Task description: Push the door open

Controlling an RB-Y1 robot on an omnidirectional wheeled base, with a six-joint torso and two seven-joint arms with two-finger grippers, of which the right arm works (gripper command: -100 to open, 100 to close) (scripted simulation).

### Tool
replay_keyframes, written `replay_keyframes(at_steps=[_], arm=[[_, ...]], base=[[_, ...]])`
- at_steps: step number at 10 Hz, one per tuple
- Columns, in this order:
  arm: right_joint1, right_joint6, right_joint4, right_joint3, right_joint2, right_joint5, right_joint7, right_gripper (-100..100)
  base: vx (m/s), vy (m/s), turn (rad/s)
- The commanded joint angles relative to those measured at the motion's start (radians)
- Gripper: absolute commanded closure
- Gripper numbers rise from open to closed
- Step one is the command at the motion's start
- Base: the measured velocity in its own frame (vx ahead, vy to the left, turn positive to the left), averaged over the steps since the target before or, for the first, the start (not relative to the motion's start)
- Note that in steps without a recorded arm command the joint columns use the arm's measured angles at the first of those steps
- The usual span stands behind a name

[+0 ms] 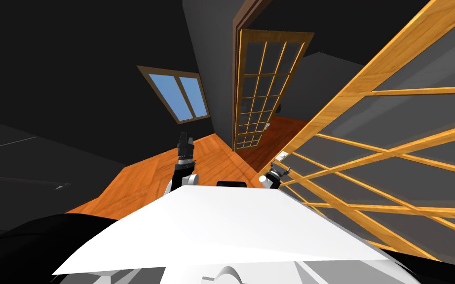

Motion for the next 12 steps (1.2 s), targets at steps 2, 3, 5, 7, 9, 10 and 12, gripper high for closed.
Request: replay_keyframes(at_steps=[2,3,5,7,9,10,12], arm=[[-0.015,-0.017,0.046,-0.011,0.011,-0.023,-0.029,-100],[-0.020,-0.022,0.061,-0.014,0.015,-0.031,-0.039,-100],[-0.036,-0.041,0.112,-0.026,0.033,-0.057,-0.072,-100],[-0.042,-0.049,0.134,-0.030,0.041,-0.068,-0.086,-100],[-0.050,-0.058,0.158,-0.036,0.051,-0.081,-0.101,-100],[-0.043,-0.050,0.141,-0.035,0.052,-0.078,-0.093,-100],[-0.041,-0.052,0.148,-0.037,0.000,-0.080,-0.102,-100]], base=[[0.023,-0.081,0.096],[0.014,-0.075,0.087],[0.037,-0.098,0.153],[0.039,-0.088,0.070],[0.019,-0.057,0.077],[0.009,-0.022,0.008],[0.078,-0.099,0.019]])
